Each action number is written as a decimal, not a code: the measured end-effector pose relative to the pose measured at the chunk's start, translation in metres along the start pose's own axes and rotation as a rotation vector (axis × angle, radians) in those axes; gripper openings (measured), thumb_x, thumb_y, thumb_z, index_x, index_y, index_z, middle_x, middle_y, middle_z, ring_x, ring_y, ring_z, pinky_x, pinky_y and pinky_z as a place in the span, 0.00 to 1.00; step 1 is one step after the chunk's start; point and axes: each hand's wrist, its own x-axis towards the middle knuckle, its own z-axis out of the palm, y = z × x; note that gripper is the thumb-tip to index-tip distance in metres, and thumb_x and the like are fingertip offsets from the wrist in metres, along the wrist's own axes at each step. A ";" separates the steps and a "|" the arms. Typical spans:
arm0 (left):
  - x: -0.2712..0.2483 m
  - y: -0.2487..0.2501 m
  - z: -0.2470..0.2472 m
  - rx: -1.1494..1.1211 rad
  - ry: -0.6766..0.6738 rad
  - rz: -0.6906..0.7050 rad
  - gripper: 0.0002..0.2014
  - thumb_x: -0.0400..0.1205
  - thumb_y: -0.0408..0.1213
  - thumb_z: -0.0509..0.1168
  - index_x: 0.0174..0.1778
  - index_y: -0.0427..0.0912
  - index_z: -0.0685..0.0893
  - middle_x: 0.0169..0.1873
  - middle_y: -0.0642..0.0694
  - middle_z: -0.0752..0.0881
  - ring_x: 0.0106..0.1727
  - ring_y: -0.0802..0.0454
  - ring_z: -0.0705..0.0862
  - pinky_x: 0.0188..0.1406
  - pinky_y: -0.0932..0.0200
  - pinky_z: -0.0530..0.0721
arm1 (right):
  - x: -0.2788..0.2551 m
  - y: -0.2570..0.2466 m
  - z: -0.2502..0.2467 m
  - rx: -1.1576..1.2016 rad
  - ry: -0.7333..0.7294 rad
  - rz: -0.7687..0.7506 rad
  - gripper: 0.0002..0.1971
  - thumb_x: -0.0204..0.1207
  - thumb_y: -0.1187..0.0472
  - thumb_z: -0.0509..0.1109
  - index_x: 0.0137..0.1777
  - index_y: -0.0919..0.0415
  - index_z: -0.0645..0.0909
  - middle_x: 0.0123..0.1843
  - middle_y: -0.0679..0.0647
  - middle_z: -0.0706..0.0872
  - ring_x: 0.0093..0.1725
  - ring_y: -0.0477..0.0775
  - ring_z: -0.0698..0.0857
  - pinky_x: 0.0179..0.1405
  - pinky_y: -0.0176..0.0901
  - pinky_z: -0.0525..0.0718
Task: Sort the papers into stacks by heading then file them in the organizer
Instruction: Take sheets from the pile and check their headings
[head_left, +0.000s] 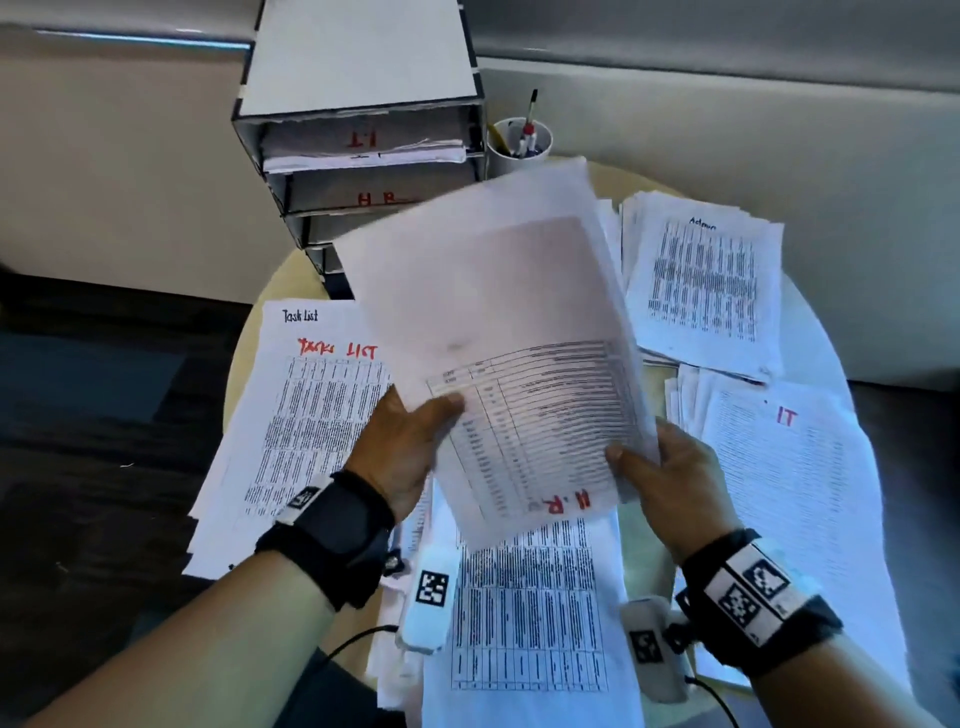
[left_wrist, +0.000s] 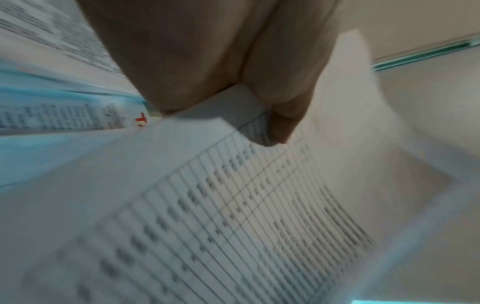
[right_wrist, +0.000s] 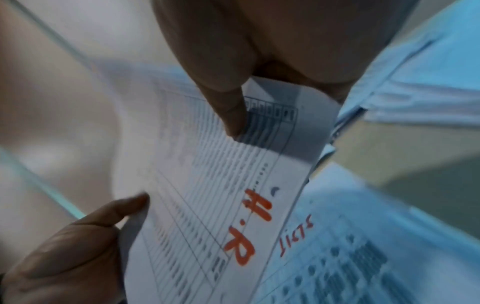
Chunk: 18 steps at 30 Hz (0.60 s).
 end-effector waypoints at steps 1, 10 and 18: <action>0.001 -0.001 -0.002 0.033 0.083 0.039 0.18 0.75 0.27 0.73 0.61 0.35 0.80 0.56 0.42 0.89 0.57 0.45 0.88 0.63 0.46 0.85 | 0.004 0.000 -0.006 -0.109 0.021 -0.021 0.06 0.76 0.68 0.73 0.42 0.56 0.86 0.33 0.47 0.89 0.31 0.42 0.87 0.28 0.37 0.84; -0.026 0.029 0.028 1.588 -0.188 0.935 0.29 0.74 0.49 0.72 0.71 0.46 0.77 0.65 0.43 0.82 0.66 0.45 0.80 0.67 0.42 0.78 | 0.032 -0.032 -0.028 -1.062 -0.367 -0.503 0.08 0.72 0.62 0.70 0.34 0.56 0.76 0.30 0.48 0.80 0.34 0.54 0.81 0.35 0.46 0.80; 0.027 0.026 0.003 0.995 -0.159 0.412 0.12 0.86 0.39 0.64 0.36 0.43 0.75 0.30 0.52 0.77 0.33 0.52 0.75 0.34 0.55 0.70 | 0.037 -0.015 -0.042 -0.457 0.259 -0.200 0.37 0.68 0.54 0.82 0.77 0.52 0.72 0.70 0.53 0.78 0.67 0.53 0.79 0.67 0.43 0.73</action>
